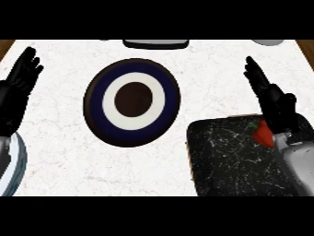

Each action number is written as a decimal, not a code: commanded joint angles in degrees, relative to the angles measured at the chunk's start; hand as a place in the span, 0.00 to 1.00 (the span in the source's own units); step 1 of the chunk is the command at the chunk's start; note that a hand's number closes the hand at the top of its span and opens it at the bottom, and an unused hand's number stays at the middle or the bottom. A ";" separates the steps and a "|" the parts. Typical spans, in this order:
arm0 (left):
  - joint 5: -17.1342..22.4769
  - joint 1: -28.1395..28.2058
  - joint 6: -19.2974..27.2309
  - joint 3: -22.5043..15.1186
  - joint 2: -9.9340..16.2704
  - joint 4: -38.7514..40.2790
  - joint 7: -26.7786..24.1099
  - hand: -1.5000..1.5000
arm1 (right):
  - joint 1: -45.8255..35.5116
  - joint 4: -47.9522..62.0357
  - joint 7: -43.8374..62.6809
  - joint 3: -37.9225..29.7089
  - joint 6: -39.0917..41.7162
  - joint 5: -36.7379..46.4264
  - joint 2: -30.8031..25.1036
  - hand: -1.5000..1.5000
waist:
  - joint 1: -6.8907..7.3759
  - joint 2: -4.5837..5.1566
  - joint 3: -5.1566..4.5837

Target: Pick the bell pepper from the tray and place it in the plate

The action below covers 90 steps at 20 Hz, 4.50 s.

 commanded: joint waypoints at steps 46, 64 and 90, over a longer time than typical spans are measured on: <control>-2.17 -0.10 -10.52 5.29 -6.16 -0.31 -3.64 0.50 | 3.06 -16.61 -8.77 11.43 41.21 33.28 -31.54 0.00 | -0.52 0.97 1.24; -10.40 0.12 -10.80 5.10 -13.92 0.19 -2.94 0.50 | -1.64 6.62 -14.05 11.04 37.52 55.29 -18.55 0.00 | -0.25 1.12 1.26; -11.47 3.09 -15.04 14.91 -13.50 -0.23 -2.03 0.50 | 11.44 15.25 2.68 -9.81 16.77 61.33 -0.16 1.00 | -7.06 -0.50 1.37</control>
